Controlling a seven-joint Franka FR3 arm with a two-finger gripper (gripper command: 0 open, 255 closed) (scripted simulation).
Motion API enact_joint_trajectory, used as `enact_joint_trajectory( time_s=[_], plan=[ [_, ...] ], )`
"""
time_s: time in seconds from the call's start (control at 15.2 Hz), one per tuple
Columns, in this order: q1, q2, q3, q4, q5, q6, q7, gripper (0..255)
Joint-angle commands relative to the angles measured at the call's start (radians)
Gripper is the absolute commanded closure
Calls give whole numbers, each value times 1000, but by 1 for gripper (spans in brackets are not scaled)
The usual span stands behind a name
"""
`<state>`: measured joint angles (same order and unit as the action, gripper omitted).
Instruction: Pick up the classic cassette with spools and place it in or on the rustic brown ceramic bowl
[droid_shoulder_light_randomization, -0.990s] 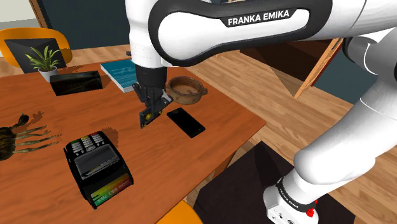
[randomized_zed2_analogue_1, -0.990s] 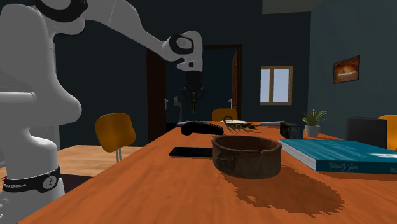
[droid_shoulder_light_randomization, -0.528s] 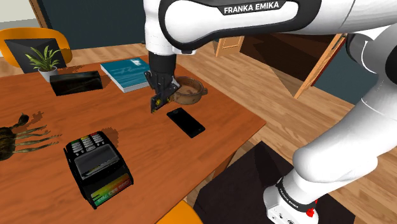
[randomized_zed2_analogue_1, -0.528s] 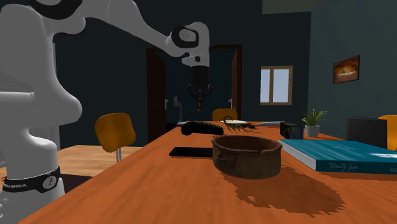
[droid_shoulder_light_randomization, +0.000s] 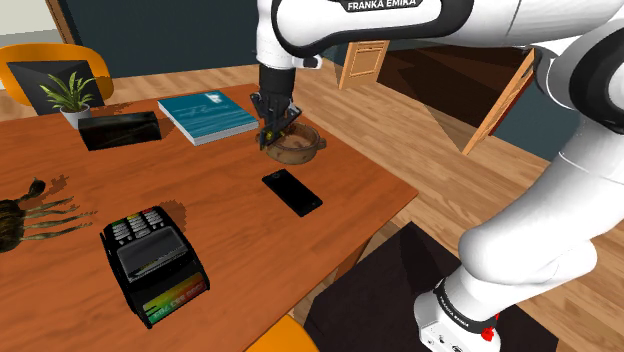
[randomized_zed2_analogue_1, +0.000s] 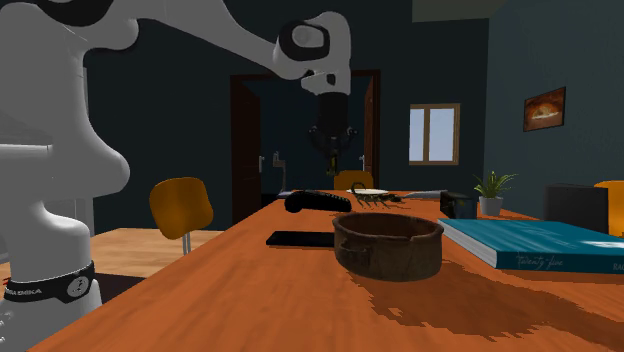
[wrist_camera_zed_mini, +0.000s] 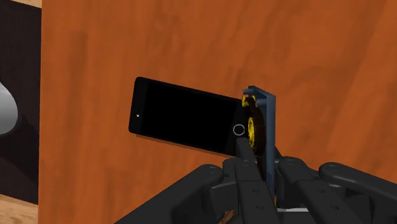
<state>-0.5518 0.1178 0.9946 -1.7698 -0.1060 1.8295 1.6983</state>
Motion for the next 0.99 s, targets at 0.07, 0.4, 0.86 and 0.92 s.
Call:
enact_joint_trajectory(
  time_s=[0.07, 0.4, 0.86, 0.92],
  plan=[
    [-20, 41, -27, 38, -33, -13, -44, 255],
    [-35, 136, -74, 135, -105, -46, -105, 255],
    [-20, 295, -144, 331, -208, -119, -188, 255],
    [-23, 294, -145, 317, -208, -106, -187, 255]
  ],
)
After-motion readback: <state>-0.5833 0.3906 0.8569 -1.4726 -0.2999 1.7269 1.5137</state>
